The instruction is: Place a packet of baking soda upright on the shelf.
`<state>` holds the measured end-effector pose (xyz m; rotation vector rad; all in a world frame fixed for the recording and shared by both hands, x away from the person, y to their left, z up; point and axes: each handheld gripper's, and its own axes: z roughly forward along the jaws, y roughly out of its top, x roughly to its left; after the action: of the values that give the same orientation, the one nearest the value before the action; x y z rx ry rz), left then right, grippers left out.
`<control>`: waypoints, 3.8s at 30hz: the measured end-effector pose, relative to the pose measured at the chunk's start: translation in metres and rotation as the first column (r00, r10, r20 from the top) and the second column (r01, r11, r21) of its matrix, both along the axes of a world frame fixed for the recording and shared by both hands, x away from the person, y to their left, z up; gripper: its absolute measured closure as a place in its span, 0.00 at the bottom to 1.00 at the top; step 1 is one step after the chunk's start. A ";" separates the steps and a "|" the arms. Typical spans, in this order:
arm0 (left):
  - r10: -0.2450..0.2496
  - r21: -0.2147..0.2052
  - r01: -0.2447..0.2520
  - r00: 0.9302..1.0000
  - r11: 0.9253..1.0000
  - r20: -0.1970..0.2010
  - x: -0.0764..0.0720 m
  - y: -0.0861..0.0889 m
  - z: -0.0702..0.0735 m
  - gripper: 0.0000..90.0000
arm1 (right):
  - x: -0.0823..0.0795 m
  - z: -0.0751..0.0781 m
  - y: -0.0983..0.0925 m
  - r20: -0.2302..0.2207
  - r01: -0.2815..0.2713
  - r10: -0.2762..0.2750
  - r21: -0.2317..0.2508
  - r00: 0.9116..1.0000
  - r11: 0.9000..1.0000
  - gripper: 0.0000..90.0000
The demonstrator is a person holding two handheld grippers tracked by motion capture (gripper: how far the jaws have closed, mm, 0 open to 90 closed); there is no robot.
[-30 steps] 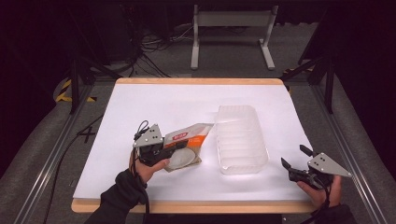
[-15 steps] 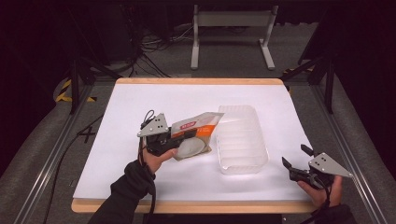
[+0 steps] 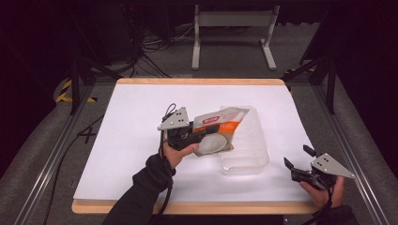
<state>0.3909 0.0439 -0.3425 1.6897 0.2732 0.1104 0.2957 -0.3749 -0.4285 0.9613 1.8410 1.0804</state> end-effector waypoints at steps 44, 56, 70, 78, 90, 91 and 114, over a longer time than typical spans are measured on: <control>-0.145 -0.042 0.143 0.986 0.989 -0.075 0.010 -0.089 -0.062 1.00 | 0.000 -0.001 0.001 -0.008 -0.012 0.012 -0.010 1.000 1.000 0.22; -0.133 0.031 0.135 0.989 0.990 -0.070 0.010 -0.082 -0.064 1.00 | -0.001 0.000 0.001 -0.004 -0.011 0.011 -0.009 1.000 1.000 0.22; -0.111 0.093 0.115 0.993 0.989 -0.046 0.008 -0.083 -0.058 0.99 | -0.001 -0.001 0.002 -0.009 -0.015 0.015 -0.013 1.000 1.000 0.22; -0.096 0.161 0.100 0.995 0.982 -0.030 0.006 -0.080 -0.056 0.95 | -0.001 0.000 0.003 -0.008 -0.019 0.019 -0.014 1.000 1.000 0.22; -0.083 0.212 0.078 0.997 0.974 0.011 0.005 -0.074 -0.046 0.88 | -0.001 0.000 0.003 -0.011 -0.018 0.018 -0.014 1.000 1.000 0.22; -0.079 0.217 0.073 0.997 0.974 0.017 0.004 -0.073 -0.045 0.87 | -0.001 0.000 0.003 -0.011 -0.018 0.018 -0.014 1.000 1.000 0.22; 0.022 0.312 -0.056 0.994 0.948 0.111 -0.002 -0.036 -0.029 0.48 | -0.002 -0.001 0.003 -0.012 -0.017 0.016 -0.013 1.000 1.000 0.22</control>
<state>0.3886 0.0080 -0.3711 1.9890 0.2171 0.2853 0.2934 -0.3721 -0.4291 0.9481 1.8666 1.0731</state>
